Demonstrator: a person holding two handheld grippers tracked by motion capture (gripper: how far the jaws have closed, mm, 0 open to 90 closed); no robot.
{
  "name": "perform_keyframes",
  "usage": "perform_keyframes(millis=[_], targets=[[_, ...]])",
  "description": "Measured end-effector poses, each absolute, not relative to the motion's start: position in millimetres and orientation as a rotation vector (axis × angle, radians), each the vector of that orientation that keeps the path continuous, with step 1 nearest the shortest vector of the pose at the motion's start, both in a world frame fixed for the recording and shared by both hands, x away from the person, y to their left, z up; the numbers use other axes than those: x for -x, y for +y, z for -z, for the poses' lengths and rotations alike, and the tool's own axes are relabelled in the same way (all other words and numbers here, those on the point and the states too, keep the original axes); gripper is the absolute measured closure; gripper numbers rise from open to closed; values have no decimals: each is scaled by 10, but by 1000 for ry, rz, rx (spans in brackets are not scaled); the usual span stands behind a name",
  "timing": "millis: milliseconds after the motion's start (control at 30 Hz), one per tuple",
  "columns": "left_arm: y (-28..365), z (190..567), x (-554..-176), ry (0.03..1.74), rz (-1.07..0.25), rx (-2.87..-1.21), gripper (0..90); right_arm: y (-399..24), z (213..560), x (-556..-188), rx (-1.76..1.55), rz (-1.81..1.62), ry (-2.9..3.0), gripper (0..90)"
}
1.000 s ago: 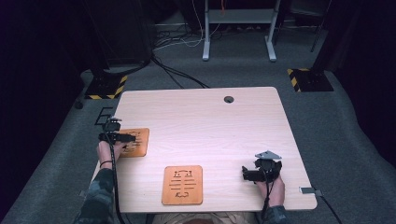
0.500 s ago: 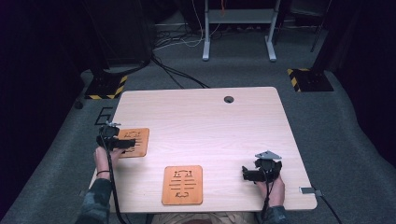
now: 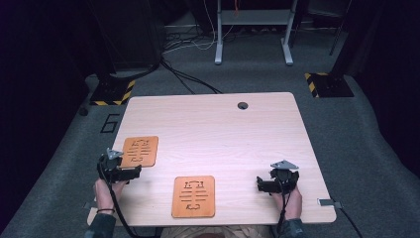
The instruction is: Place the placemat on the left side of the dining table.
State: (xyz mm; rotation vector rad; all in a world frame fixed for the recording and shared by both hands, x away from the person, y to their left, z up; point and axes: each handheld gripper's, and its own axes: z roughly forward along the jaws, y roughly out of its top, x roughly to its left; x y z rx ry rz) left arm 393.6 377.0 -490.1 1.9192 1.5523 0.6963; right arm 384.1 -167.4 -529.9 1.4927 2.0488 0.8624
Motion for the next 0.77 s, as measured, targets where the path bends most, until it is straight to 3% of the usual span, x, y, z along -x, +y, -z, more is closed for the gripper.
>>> perform_keyframes(millis=[267, 533, 767], targets=[[3771, 5163, -3647, 1568, -711, -1910, 0, -1673, 5298, -3841, -1494, -865, 2049, 0], [3787, 5316, -3586, 1557, -725, -1884, 0, -1669, 5299, -3840, -1496, -869, 2046, 0], [3819, 5325, -3612, 1552, -651, -1880, 0, -1667, 5299, -3842, -1500, -862, 2043, 0]])
